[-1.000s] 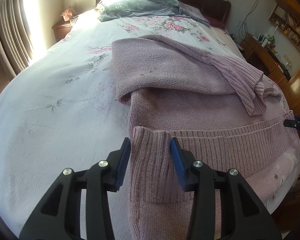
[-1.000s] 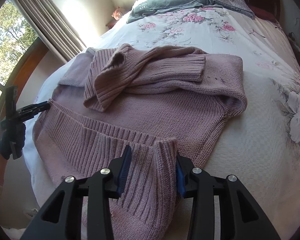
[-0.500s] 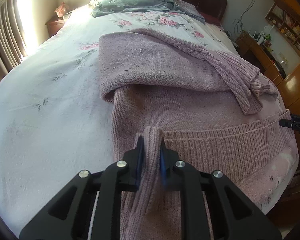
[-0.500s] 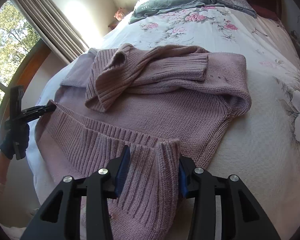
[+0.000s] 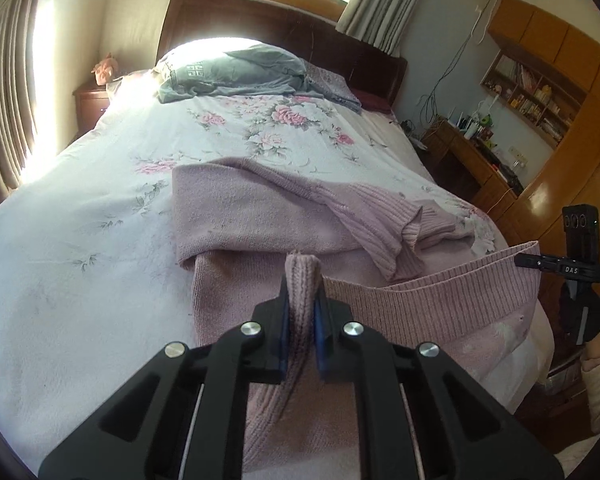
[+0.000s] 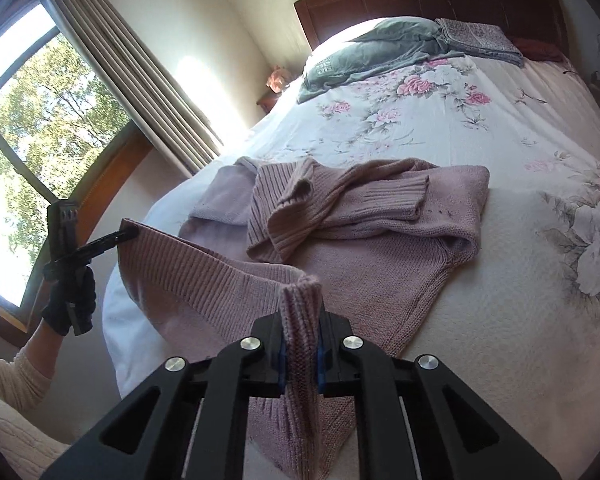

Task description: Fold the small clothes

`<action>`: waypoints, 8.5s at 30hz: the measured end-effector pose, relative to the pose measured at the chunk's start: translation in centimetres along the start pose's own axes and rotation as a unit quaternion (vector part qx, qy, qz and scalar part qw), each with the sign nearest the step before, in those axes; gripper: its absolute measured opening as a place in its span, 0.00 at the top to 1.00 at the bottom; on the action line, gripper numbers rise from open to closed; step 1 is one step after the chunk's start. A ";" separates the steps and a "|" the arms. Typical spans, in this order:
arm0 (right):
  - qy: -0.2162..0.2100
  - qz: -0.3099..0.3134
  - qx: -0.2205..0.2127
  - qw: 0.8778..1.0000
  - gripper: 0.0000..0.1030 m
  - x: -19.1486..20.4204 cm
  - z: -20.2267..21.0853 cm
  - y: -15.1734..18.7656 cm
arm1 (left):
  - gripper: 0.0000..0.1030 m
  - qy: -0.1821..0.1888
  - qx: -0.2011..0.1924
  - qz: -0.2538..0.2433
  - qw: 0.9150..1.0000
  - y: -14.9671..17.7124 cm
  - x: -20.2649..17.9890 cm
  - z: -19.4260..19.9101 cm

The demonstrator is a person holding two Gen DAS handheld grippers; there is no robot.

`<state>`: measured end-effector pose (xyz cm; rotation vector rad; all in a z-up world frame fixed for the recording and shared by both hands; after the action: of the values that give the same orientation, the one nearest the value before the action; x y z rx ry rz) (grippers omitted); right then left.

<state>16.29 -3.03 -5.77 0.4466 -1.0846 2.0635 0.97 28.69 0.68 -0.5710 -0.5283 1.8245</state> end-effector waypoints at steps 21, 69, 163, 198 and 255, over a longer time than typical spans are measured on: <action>0.055 -0.116 -0.024 0.991 0.91 -13.6 -6.7 -14.7 | 0.92 -0.103 0.047 0.056 0.992 -13.1 3.4 -18.8; 0.049 -0.149 0.022 0.987 0.93 -6.9 -3.0 4.8 | 0.82 -0.118 0.133 0.121 0.977 6.0 6.3 -9.7; -0.035 -0.084 0.122 0.988 0.93 5.7 -22.5 -12.9 | 0.53 -0.012 0.108 0.147 0.983 -1.8 2.7 -12.0; -0.024 -0.123 0.042 0.991 0.58 -2.8 -9.7 -3.9 | 0.31 0.104 0.175 0.069 0.977 -4.5 -11.0 -19.8; -0.033 -0.130 0.178 0.975 0.78 3.3 -22.4 2.5 | 0.81 -0.055 0.097 0.112 0.987 5.3 6.4 -9.6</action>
<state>13.07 15.82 -18.17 0.7956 -0.6485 2.0176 1.16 33.89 -10.90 -0.4120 -0.3650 2.1026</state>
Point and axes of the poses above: each gripper's, at about its wrist camera, not at the fingertips, and z roughly against the way its jaws point, x to its left, y to its underside, the point moved 3 cm from there along -z, roughly the way its jaws point, and after that the axes turned 15 degrees about -y, right-handed, at the moved point
